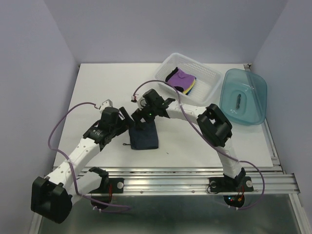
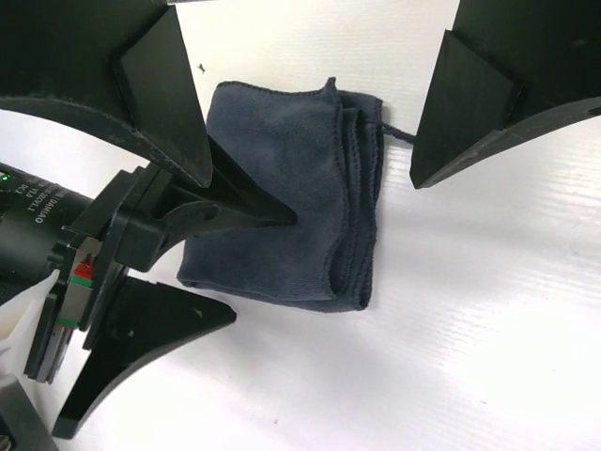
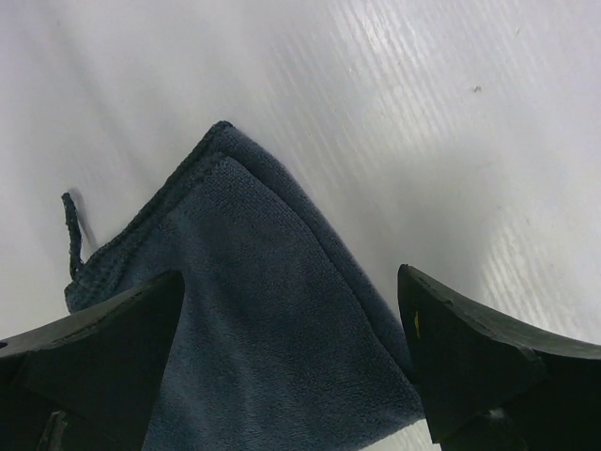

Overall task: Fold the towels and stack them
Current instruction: Neatly place the folded towel into the bin

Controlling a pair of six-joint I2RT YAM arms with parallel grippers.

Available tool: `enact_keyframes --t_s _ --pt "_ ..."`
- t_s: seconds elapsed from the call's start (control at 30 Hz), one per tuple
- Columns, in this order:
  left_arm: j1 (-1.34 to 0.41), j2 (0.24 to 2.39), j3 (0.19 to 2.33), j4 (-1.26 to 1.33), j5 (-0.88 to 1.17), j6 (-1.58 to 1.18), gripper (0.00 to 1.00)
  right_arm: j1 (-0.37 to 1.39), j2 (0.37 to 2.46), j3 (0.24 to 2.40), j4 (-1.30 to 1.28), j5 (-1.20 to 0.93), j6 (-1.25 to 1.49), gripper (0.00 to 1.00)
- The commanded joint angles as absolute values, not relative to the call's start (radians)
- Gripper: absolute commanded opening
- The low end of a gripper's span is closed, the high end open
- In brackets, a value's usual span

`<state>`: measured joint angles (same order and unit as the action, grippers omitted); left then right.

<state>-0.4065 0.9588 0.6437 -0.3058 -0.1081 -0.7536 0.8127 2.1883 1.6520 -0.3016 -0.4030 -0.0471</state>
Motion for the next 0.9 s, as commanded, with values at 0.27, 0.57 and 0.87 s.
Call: enact_keyframes --t_s 0.27,0.57,0.87 --pt "-0.410 0.934 0.709 -0.362 -0.219 -0.781 0.99 0.819 1.948 1.267 -0.101 -0.364 0.207 1.00" --pt "-0.408 0.977 0.716 -0.331 -0.204 -0.756 0.99 0.821 1.688 1.016 -0.012 -0.341 0.337 1.00" --pt "-0.407 0.977 0.709 -0.324 -0.196 -0.752 0.99 0.821 1.799 1.205 -0.161 -0.103 0.295 0.99"
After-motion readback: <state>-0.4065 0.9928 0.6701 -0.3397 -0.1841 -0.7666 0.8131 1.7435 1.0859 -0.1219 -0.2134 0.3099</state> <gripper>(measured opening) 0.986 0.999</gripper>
